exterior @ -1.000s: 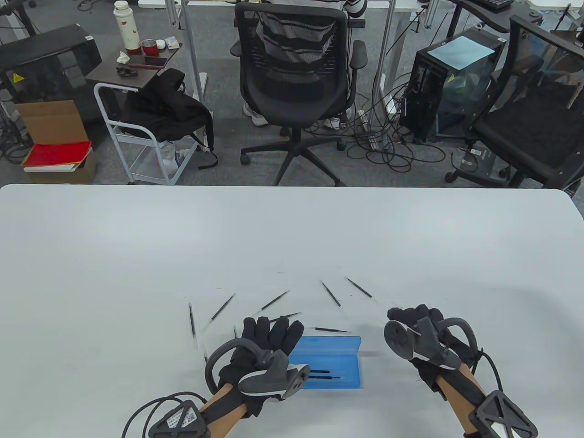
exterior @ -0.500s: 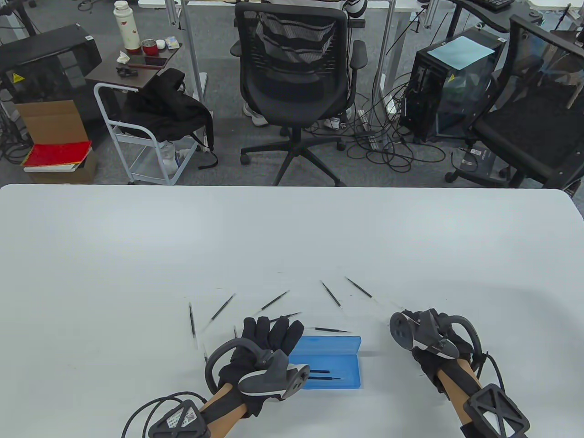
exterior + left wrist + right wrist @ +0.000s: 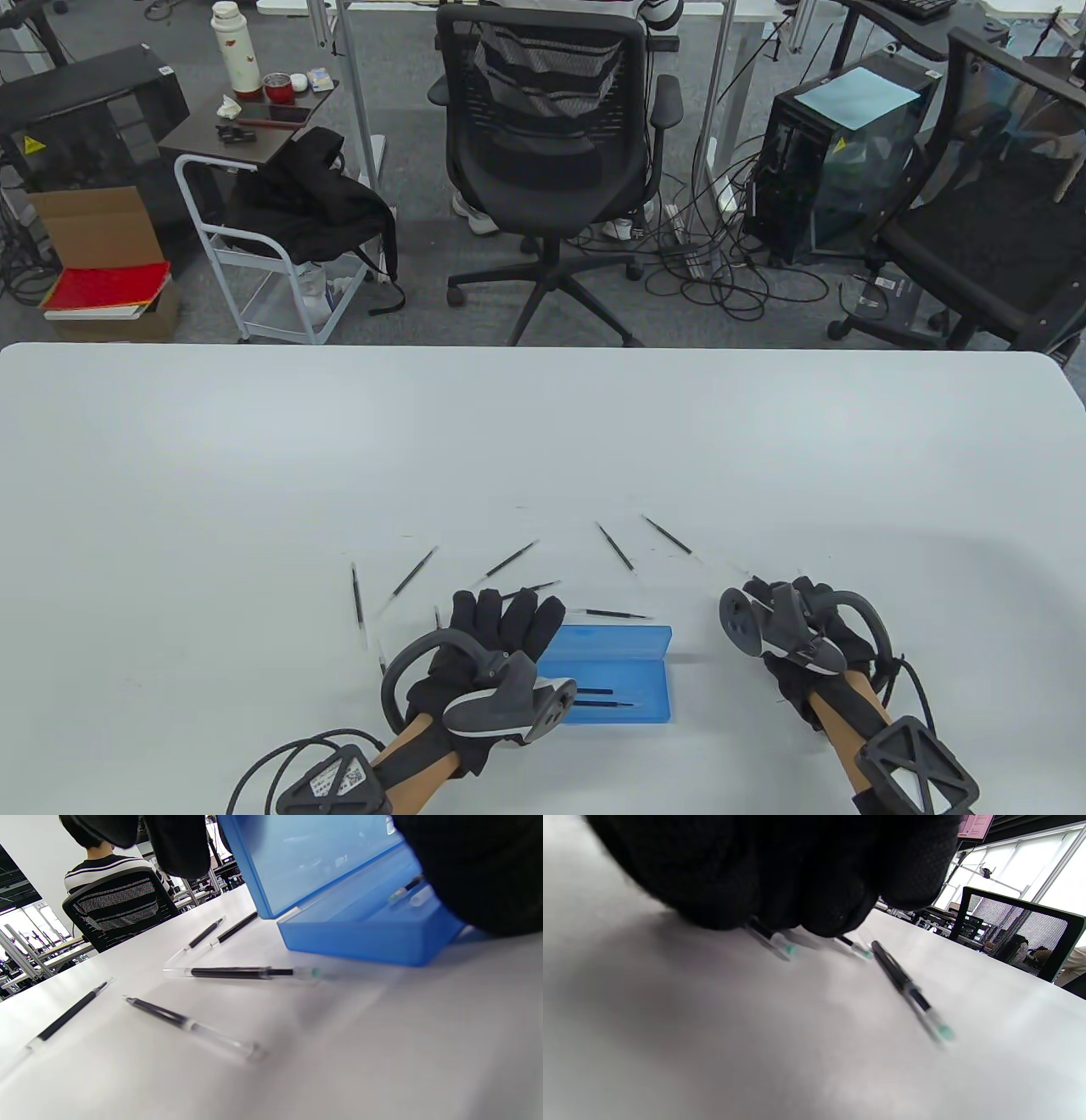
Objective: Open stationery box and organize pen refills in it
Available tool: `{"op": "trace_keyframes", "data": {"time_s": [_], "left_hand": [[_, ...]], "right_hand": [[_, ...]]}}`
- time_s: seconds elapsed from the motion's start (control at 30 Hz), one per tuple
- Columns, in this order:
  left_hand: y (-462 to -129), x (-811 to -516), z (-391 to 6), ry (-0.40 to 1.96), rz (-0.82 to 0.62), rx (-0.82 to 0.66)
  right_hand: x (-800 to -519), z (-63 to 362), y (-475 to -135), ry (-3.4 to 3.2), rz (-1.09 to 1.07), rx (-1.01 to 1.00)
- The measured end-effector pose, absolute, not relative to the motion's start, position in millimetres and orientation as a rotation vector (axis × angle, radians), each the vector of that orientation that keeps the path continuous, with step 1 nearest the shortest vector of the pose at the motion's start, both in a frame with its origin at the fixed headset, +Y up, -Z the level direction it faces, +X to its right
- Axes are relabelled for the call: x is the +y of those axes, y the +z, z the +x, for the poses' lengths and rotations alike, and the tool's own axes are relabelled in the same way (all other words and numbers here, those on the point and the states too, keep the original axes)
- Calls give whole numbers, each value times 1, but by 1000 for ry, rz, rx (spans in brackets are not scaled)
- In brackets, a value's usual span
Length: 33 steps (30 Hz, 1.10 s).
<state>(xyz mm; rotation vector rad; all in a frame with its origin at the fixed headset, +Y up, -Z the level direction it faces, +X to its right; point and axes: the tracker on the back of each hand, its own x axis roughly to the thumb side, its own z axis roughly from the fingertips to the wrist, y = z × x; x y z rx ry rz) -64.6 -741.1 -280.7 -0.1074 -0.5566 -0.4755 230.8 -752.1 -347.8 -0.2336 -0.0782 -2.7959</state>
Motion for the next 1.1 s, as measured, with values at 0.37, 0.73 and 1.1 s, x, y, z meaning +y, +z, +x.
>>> {"op": "trace_keyframes", "data": {"time_s": [0.37, 0.73, 1.1], "left_hand": [[-281, -741, -65, -476, -109, -555], [-281, -741, -65, -475, -109, -556], [-281, -741, -65, -473, -111, -556]], "right_hand": [[-754, 225, -344, -2730, -216, -81], [-751, 232, -346, -2823, -212, -61], [-697, 205, -297, -2885, -484, 273]]}}
